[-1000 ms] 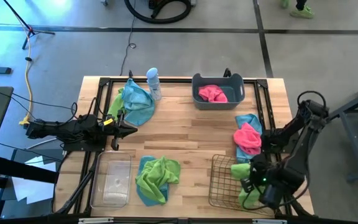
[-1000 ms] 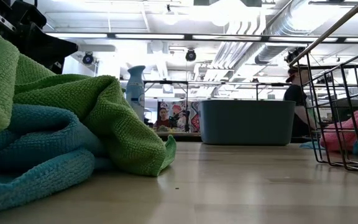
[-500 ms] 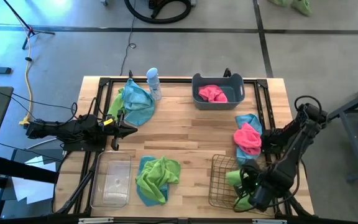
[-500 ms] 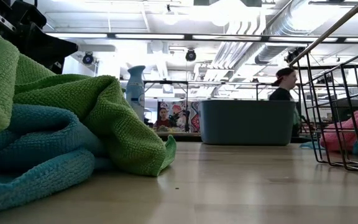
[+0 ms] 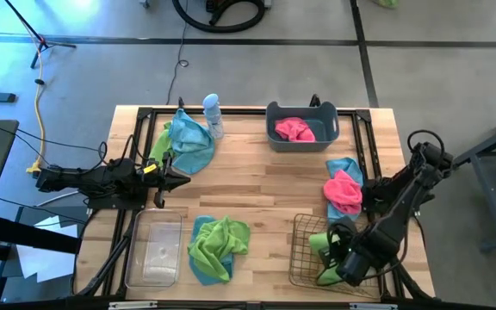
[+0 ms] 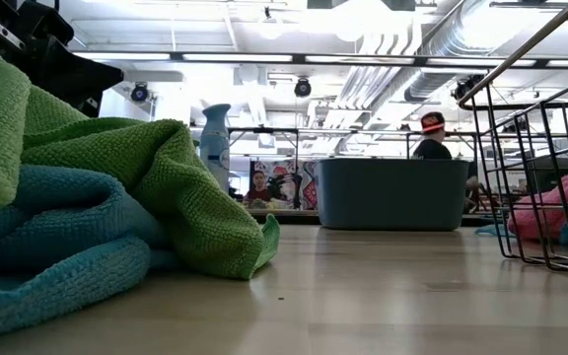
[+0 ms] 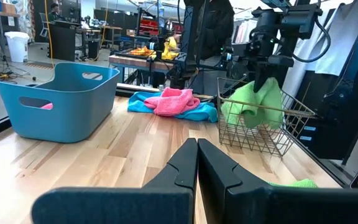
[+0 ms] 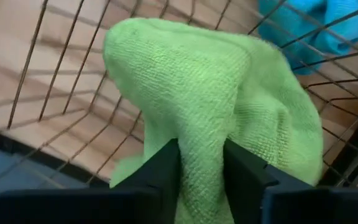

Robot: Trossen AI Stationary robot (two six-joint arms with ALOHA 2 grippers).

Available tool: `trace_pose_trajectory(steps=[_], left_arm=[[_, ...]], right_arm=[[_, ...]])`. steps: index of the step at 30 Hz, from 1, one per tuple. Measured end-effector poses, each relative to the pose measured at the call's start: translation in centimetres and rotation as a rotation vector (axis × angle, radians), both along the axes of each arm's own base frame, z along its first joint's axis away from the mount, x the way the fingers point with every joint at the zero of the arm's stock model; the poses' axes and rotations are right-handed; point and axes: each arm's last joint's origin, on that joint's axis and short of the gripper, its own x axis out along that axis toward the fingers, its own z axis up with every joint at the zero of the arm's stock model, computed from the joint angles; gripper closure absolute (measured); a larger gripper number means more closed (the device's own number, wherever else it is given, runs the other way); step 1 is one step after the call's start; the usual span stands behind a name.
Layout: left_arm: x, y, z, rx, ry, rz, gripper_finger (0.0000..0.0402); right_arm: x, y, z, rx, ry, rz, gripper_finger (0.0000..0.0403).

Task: Sort microfiber towel by color & place in baskets
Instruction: Put the top right green microfiber towel into the wire basket, then put the bottom green microfiber towel into the wire basket

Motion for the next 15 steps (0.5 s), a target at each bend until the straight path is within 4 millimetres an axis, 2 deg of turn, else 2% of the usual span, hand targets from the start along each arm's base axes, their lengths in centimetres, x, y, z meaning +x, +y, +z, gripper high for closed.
trace_pose_trajectory(steps=[4, 9, 15], left_arm=[[0.0, 0.0, -0.01, 0.0, 0.0, 0.0, 0.0401], [0.0, 0.0, -0.01, 0.0, 0.001, 0.0, 0.0401], [0.0, 0.0, -0.01, 0.0, 0.001, 0.0, 0.0401]], right_arm=[[0.01, -0.57, -0.05, 0.003, 0.069, -0.03, 0.0252], [0.12, -0.69, -0.05, 0.04, 0.12, 0.013, 0.0205], [0.3, -0.47, 0.08, 0.064, 0.091, 0.099, 0.0183]])
